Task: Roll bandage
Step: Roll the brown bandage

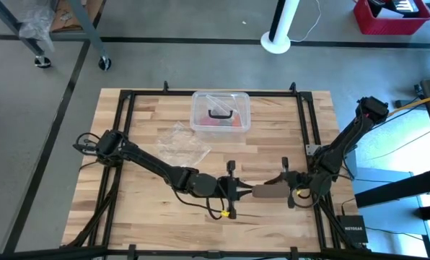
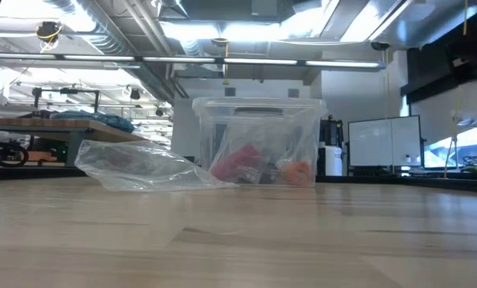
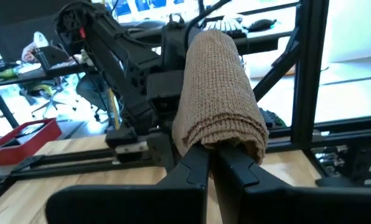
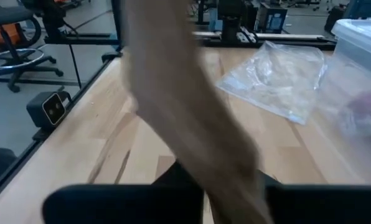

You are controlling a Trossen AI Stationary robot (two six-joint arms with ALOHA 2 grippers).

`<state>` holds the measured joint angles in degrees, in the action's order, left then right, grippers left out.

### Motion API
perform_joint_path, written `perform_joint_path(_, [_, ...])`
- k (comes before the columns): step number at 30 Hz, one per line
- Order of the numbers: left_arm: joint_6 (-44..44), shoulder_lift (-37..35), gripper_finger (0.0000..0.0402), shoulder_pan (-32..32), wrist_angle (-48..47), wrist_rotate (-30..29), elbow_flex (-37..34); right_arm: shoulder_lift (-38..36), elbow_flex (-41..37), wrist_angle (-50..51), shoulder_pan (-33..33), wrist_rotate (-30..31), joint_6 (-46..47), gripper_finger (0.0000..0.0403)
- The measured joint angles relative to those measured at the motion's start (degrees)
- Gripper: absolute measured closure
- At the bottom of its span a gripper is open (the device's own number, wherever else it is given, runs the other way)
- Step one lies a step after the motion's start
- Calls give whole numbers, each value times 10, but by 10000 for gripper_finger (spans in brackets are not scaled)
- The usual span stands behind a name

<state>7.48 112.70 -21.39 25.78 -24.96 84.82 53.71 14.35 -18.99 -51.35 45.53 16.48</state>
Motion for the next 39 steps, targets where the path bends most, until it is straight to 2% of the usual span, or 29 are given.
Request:
perform_joint_path(5, [15, 0, 400, -4, 2, 0, 0, 13, 0, -8, 0, -4, -1, 396])
perform_joint_path(7, [23, 0, 400, -7, -12, -1, 0, 13, 0, -3, 0, -41, 8, 399])
perform_joint_path(10, [28, 0, 400, -7, -26, -9, 0, 13, 0, 30, 0, -84, 87, 393])
perform_joint_path(15, [37, 0, 400, -8, -65, -22, 0, 10, 0, 145, 0, -96, 203, 315])
perform_joint_path(20, [32, -7, 400, -10, -99, -23, 0, -24, 0, 203, 0, -167, 213, 223])
perform_joint_path(24, [32, -12, 400, -13, -102, -23, 0, -67, 0, 211, 0, -182, 210, 181])
perform_joint_path(28, [29, -12, 400, -13, -104, -23, 0, -129, 0, 221, 0, -178, 191, 170])
perform_joint_path(33, [16, -12, 400, -8, -104, -23, 0, -189, 0, 216, 0, -139, 152, 169])
perform_joint_path(37, [15, -12, 400, -6, -103, -23, 0, -190, 0, 205, 0, -117, 132, 169])
perform_joint_path(39, [15, -12, 400, -6, -104, -23, 0, -185, 0, 190, 0, -133, 127, 169])
